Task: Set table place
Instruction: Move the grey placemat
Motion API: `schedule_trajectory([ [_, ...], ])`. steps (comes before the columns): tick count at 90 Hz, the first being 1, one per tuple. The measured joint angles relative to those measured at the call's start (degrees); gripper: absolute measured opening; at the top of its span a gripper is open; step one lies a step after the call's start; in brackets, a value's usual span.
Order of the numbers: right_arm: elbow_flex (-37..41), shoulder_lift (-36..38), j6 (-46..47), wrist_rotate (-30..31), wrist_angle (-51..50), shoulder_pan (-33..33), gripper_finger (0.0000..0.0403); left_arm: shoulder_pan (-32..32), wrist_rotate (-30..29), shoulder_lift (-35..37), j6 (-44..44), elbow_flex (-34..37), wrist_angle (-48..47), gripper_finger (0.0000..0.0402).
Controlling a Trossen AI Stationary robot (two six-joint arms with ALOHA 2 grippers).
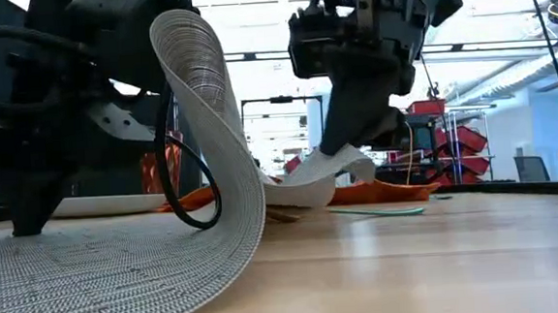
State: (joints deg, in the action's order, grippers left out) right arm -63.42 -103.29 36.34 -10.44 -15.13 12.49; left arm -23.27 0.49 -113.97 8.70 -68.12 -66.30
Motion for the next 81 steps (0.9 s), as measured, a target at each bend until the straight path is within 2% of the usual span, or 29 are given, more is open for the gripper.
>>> schedule_trajectory([
  [14,0.0,0.8,-0.4,0.9,-3.8,0.1,0.0092,0.0,-0.1,0.0,0.0,0.0,0.0,0.0000],
  [40,0.0,1.0,0.3,-0.3,8.1,1.9,0.0146,0.0,-0.3,0.0,0.0,0.0,0.0,0.0000],
  [65,0.0,1.0,2.5,-0.5,7.4,3.7,0.0184,0.0,-0.5,0.0,1.1,0.0,0.0,0.0000],
  [81,0.0,1.0,2.7,-0.2,6.0,3.7,0.0192,0.0,0.8,0.0,1.4,0.5,0.3,0.0000],
])
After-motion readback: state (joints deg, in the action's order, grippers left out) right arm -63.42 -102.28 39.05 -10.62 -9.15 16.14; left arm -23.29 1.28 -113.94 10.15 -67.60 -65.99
